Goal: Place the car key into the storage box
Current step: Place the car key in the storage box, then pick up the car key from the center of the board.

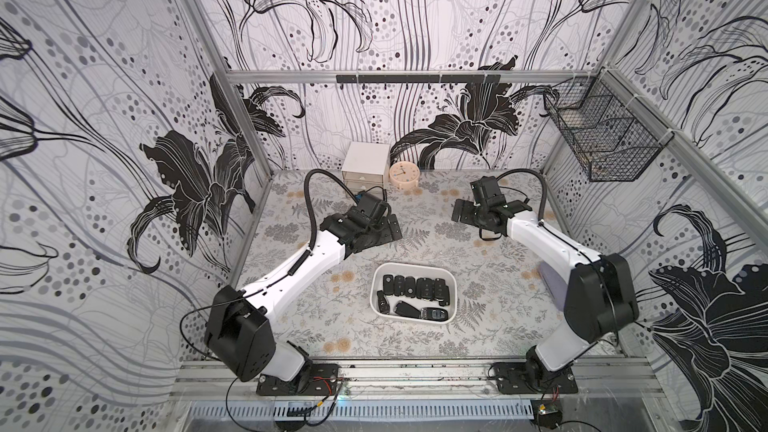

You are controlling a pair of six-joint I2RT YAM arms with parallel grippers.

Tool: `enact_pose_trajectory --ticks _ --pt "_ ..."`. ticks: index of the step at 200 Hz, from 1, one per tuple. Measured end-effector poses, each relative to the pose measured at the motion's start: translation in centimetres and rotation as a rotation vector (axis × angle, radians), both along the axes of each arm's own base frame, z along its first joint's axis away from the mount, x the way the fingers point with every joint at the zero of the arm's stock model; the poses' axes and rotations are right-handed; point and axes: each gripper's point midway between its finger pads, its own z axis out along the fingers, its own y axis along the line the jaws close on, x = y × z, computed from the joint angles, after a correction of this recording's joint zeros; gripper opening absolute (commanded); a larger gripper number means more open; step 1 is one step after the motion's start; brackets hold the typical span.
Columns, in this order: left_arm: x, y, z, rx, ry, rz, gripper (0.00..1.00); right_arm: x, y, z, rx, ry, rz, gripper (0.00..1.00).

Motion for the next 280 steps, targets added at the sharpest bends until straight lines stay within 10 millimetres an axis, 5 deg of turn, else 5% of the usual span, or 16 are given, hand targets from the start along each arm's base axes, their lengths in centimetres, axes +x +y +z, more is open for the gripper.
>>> enact_pose_trajectory --ticks 56,114,143,185,280 --pt "0.8 1.5 0.7 -0.032 -0.031 0.018 0.99 5.1 -4.6 -5.4 -0.047 0.139 -0.062 0.86" --pt "1.4 2.1 0.7 -0.047 -0.032 0.035 0.99 7.8 -7.1 -7.9 -0.062 0.201 -0.067 0.81" --pt "1.6 2.6 0.7 -0.049 -0.03 0.048 0.99 7.9 -7.1 -9.3 -0.084 0.239 -0.034 0.81" --pt "2.0 3.2 0.7 -0.056 -0.033 0.064 0.99 7.5 -6.9 -11.3 -0.102 0.299 0.011 0.65" --pt "2.1 3.0 0.5 -0.08 -0.03 0.062 0.99 7.1 -6.6 -11.3 -0.092 0.333 0.027 0.4"
